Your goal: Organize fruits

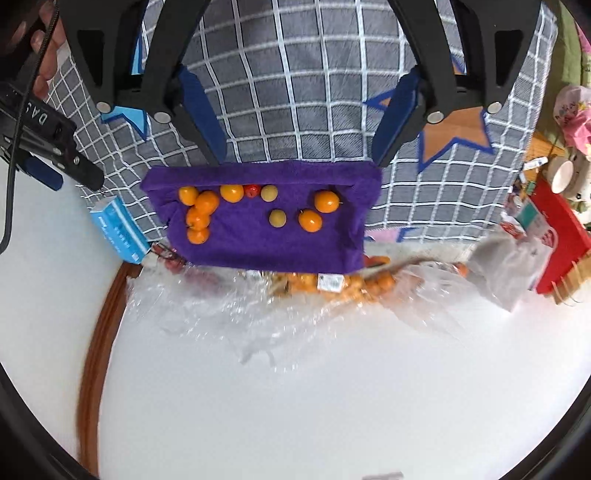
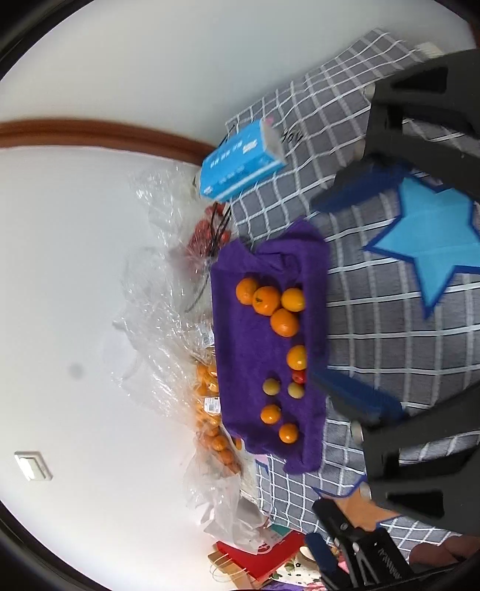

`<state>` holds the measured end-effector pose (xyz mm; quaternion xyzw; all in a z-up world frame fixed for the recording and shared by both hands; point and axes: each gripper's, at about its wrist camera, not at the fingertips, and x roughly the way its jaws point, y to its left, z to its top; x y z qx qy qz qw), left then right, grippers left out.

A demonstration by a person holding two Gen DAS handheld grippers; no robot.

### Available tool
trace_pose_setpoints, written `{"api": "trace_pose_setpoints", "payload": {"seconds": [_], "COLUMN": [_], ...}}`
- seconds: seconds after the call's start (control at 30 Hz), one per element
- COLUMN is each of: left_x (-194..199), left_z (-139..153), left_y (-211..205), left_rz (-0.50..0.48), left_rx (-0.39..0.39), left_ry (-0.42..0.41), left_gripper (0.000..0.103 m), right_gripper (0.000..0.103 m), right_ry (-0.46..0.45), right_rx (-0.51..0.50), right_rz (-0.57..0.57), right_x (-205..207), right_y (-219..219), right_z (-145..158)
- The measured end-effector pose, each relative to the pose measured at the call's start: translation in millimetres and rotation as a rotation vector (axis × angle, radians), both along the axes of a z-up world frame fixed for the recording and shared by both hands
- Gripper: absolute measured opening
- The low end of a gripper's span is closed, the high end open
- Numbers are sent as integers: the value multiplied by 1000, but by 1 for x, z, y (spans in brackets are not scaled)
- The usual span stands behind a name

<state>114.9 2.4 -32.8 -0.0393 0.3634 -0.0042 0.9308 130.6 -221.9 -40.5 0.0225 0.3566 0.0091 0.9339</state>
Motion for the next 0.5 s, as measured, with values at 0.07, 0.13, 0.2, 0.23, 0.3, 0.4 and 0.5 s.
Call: {"api": "trace_pose_setpoints", "payload": {"seconds": [0.07,0.13,0.2,0.23,0.3,0.4,0.5], "left_x": [-17,-30,-45,-51,-60,-75,-83], "left_z": [5,7,10,10,12,14,14], "left_y": [-1,-4,-6,-8,-11,-14,-16], "left_rz": [7,12,8,4,-3,-5,-4], "left_rx": [7,8,10,13,17,11,17], "left_ry": [-22,-32,-51,-56,-63,-73,-79], "left_gripper": [83,83,84,84,84,84,85], "right_gripper": [94,100,103,103,103,103,103], "right_ry": [-14,-27,-34,-34,-33,-49,-63], "right_rx": [13,19,8,1,-13,-12,-4], "right_rz": [-6,-9,-7,-7,-10,-14,-17], "right_x": [-17,-34,-47,-52,-63,-78,-92], "right_y": [-3,-5,-5,-5,-4,-7,-10], "right_z": [3,5,8,8,9,11,14]}}
